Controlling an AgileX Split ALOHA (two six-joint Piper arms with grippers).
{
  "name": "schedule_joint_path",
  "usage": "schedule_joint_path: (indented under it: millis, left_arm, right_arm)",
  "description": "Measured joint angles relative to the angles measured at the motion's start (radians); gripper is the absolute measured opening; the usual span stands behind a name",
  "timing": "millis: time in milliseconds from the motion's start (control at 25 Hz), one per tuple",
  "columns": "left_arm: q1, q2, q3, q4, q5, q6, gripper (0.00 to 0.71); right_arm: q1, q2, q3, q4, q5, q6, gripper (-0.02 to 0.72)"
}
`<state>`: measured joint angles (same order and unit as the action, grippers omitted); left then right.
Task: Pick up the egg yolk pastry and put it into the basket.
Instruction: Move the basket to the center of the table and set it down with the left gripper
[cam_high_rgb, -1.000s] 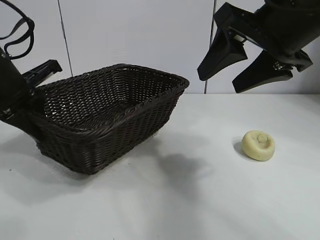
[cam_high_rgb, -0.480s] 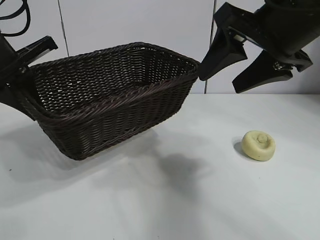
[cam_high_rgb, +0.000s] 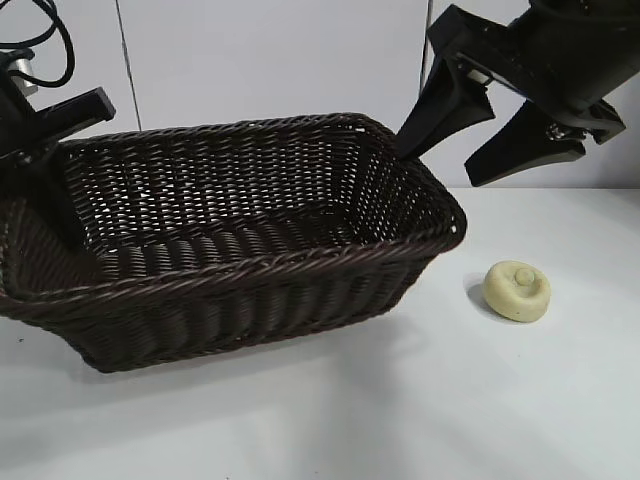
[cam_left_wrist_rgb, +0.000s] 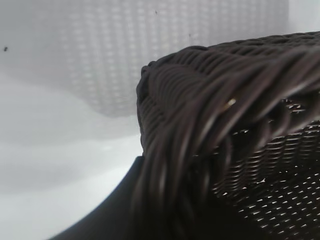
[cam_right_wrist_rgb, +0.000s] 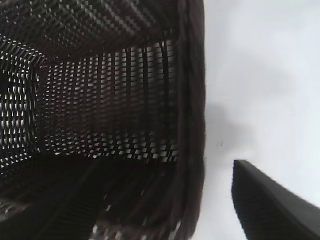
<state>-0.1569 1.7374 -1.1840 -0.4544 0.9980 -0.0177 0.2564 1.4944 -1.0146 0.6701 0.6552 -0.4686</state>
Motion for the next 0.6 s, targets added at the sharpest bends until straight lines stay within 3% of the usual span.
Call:
schedule_joint_path:
  millis: [280,600]
  left_arm:
    - [0.000,0.098,-0.152,0.003,0.145,0.078,0.106]
    - [-0.007,0.178,-0.229,0.012,0.146,0.134,0.106]
  right_arm:
    - [0.000,0.000,0.000,0.000,0.002,0.004,0.528]
    - [0.000,0.000,0.000,0.000,0.003,0.004,0.528]
